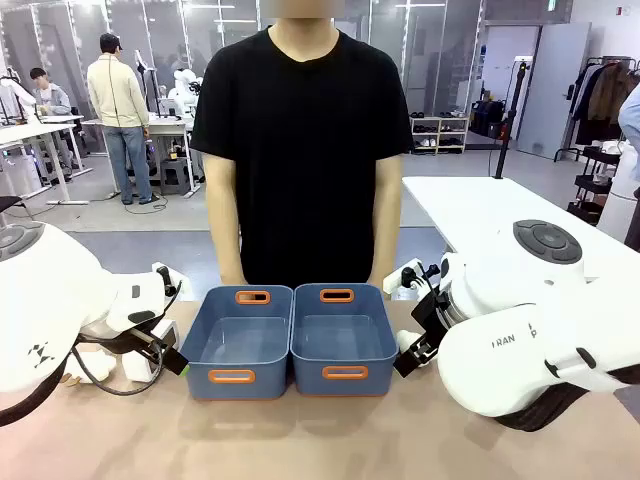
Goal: Sort the digital clocks into the basket.
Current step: Pick up the Digital clock from the table and place it into the empty Plastic storage basket.
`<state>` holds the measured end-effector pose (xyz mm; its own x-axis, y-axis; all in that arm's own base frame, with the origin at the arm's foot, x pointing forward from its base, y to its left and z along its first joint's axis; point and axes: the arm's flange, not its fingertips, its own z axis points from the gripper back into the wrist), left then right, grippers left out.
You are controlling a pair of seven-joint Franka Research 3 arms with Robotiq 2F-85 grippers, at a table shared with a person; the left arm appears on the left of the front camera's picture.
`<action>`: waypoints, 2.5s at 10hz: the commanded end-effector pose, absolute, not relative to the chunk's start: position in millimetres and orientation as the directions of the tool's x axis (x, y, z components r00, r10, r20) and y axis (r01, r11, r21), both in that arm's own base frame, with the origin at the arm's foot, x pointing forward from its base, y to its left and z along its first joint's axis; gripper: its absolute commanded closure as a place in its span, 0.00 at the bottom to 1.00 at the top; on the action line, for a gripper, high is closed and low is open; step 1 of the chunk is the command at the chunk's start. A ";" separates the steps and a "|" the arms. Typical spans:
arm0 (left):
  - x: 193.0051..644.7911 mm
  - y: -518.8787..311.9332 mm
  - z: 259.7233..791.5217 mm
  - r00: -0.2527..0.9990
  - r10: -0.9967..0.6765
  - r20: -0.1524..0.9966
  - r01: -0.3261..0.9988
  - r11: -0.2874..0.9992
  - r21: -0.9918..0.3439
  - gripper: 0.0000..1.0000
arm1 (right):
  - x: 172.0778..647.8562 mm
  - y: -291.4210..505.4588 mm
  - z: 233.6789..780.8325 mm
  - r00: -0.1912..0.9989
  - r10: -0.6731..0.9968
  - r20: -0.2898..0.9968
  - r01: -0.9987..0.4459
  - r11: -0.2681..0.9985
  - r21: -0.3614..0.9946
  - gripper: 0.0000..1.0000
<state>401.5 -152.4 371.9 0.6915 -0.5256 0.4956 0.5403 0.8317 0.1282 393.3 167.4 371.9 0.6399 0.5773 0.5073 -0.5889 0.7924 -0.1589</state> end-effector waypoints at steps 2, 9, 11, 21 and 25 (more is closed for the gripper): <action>401.5 -152.6 371.9 0.691 -0.526 0.496 0.541 0.831 0.128 0.00 | 393.3 167.4 371.9 0.640 0.577 0.507 -0.589 0.792 -0.159 0.00; 401.3 -153.0 371.9 0.691 -0.526 0.496 0.541 0.831 0.128 0.00 | 393.3 167.3 371.9 0.639 0.579 0.507 -0.590 0.791 -0.161 0.00; 419.6 -145.7 434.3 0.711 -0.505 0.490 0.565 0.824 0.028 0.00 | 418.5 153.1 438.6 0.682 0.502 0.531 -0.612 0.790 0.040 0.00; 286.0 242.2 463.4 0.806 0.405 0.433 0.321 0.316 -0.893 0.00 | 312.1 -193.0 450.5 0.860 -0.363 0.359 -0.254 0.304 0.918 0.00; 258.6 273.3 453.6 0.717 0.555 0.422 0.254 0.356 -0.899 0.00 | 273.1 -235.1 450.4 0.789 -0.474 0.391 -0.238 0.351 0.906 0.00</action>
<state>240.2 294.7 446.1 0.7396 0.5513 0.3861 0.2231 0.3405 -0.9134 254.1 -259.6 446.1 0.7779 -0.5276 0.3414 -0.1802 0.3331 0.9255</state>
